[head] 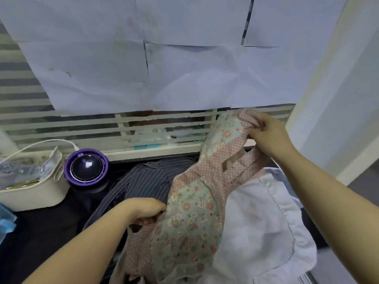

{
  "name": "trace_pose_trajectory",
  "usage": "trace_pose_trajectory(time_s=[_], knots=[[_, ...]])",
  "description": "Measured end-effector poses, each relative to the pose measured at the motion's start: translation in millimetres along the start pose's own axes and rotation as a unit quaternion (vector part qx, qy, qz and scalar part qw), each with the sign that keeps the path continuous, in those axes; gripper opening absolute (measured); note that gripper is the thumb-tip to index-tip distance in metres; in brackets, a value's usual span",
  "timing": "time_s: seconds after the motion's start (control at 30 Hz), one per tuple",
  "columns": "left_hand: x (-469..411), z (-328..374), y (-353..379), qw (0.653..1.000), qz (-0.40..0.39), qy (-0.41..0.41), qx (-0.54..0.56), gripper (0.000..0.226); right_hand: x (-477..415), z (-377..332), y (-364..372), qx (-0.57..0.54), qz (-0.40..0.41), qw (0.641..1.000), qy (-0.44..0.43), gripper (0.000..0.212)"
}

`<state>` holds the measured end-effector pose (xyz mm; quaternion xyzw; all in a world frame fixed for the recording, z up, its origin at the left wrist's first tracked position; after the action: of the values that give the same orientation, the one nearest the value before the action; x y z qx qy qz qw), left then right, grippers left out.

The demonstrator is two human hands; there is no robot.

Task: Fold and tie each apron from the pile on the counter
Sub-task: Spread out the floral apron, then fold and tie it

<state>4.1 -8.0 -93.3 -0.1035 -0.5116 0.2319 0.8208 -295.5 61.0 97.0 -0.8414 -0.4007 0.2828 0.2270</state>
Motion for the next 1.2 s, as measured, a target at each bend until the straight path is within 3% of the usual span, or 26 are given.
trace_pose_trajectory(time_s=[0.07, 0.13, 0.23, 0.3, 0.37, 0.43, 0.47, 0.53, 0.63, 0.77, 0.9, 0.97, 1.03, 1.1, 1.2], knots=[[6.4, 6.2, 10.0, 1.0, -0.022, 0.014, 0.004, 0.033, 12.2, 31.7, 5.5, -0.038, 0.014, 0.997, 0.067, 0.04], [3.9, 4.7, 20.5, 0.998, -0.05, 0.029, 0.018, 0.033, 27.5, 61.8, 14.3, -0.071, 0.022, 0.988, 0.137, 0.051], [-7.2, -1.4, 27.4, 0.997, -0.036, 0.066, 0.035, 0.061, 48.4, 89.1, 28.8, -0.036, 0.041, 0.983, 0.177, 0.06], [-10.9, -1.1, 29.5, 0.993, -0.024, 0.109, 0.043, 0.056, 57.5, 86.0, 34.8, 0.026, 0.067, 0.989, 0.13, 0.066], [-13.7, 0.0, 29.6, 0.989, -0.006, 0.141, 0.049, 0.038, 61.1, 65.3, 43.6, 0.074, 0.044, 0.996, 0.027, 0.071], [-13.7, 1.4, 27.8, 0.984, 0.017, 0.166, 0.06, 0.026, 63.9, 40.9, 65.1, 0.172, -0.087, 0.976, -0.102, 0.079], [-14.7, 1.0, 26.0, 0.982, 0.033, 0.177, 0.063, 0.025, 66.5, 32.6, 77.2, 0.245, -0.155, 0.945, -0.153, 0.081], [-13.3, 1.7, 23.1, 0.978, 0.064, 0.19, 0.049, 0.025, 64.4, 33.0, 92.6, 0.35, -0.225, 0.887, -0.199, 0.068], [3.5, 17.6, 24.8, 0.968, 0.074, 0.231, 0.059, 0.023, 46.2, 34.9, 92.9, 0.39, -0.22, 0.873, -0.193, 0.037], [44.9, 63.0, 9.2, 0.936, 0.098, 0.332, 0.067, 0.024, 30.9, 35.9, 80.2, 0.327, -0.192, 0.908, -0.18, 0.025], [97.5, 122.7, -35.6, 0.877, 0.192, 0.433, 0.083, 0.015, 12.9, 42.1, 51.8, 0.099, -0.111, 0.989, 0.006, 0.022], [124.8, 150.4, -61.7, 0.84, 0.248, 0.478, 0.061, 0.011, 4.7, 46.9, 41.3, -0.03, -0.099, 0.988, 0.112, 0.035], [152.2, 173.2, -85.7, 0.808, 0.29, 0.511, 0.032, 0.009, 0.7, 48.4, 39.1, -0.093, -0.141, 0.971, 0.168, 0.054], [180.9, 191.8, -105.5, 0.777, 0.318, 0.544, -0.003, 0.01, -5.6, 42.1, 38.6, -0.07, -0.166, 0.975, 0.127, 0.073], [220.8, 210.8, -128.3, 0.739, 0.36, 0.566, -0.062, 0.017, -20.0, 11.7, 31.9, -0.048, -0.127, 0.991, 0.018, 0.094]])
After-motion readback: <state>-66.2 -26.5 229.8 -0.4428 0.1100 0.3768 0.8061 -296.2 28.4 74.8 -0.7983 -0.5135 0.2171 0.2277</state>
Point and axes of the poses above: each hand's wrist, its own x-axis away from the middle knuckle, its own y-axis out of the palm, z = x × y, the point moved 5 cm from there along -x, towards the middle knuckle
